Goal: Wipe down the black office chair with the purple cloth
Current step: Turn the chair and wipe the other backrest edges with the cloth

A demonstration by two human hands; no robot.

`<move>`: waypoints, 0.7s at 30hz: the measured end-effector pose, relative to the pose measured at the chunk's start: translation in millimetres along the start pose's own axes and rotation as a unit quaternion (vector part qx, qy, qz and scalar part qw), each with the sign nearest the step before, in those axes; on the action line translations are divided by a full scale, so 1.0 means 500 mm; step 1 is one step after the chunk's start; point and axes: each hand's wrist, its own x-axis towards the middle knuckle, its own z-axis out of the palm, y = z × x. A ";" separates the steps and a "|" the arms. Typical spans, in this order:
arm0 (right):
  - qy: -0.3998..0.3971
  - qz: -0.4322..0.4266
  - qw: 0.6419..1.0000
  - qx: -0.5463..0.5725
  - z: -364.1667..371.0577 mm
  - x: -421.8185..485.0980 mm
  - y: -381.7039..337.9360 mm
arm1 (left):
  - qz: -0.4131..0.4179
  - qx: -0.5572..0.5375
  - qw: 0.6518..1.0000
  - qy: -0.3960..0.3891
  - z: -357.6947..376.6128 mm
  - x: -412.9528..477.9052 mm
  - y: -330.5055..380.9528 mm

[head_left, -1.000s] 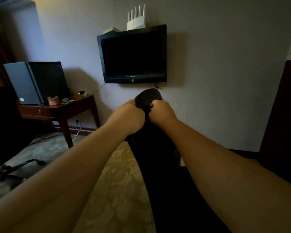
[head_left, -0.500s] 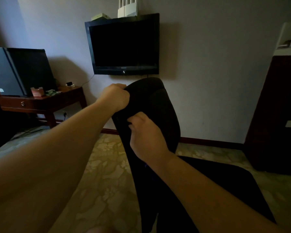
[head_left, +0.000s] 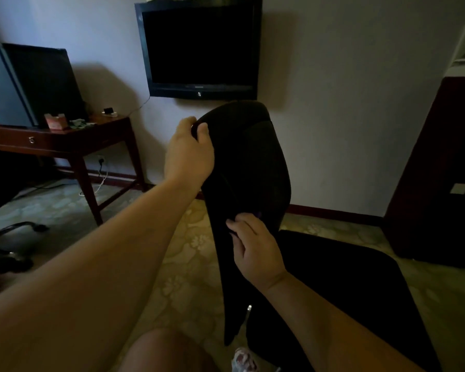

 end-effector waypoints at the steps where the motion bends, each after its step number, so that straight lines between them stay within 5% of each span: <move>1: -0.002 0.010 1.000 -0.002 0.005 -0.014 0.003 | -0.012 -0.023 1.000 -0.001 0.001 -0.018 -0.008; 8: -0.100 0.142 0.984 0.030 0.015 -0.099 -0.009 | -0.042 -0.052 0.985 -0.162 0.042 -0.175 -0.158; 15: 0.088 0.119 0.983 0.107 -0.059 0.135 -0.094 | -0.073 -0.111 0.974 -0.186 0.052 -0.205 -0.213; 21: 0.061 0.064 0.996 0.026 0.004 0.117 -0.030 | -0.025 -0.095 0.978 -0.185 0.057 -0.227 -0.226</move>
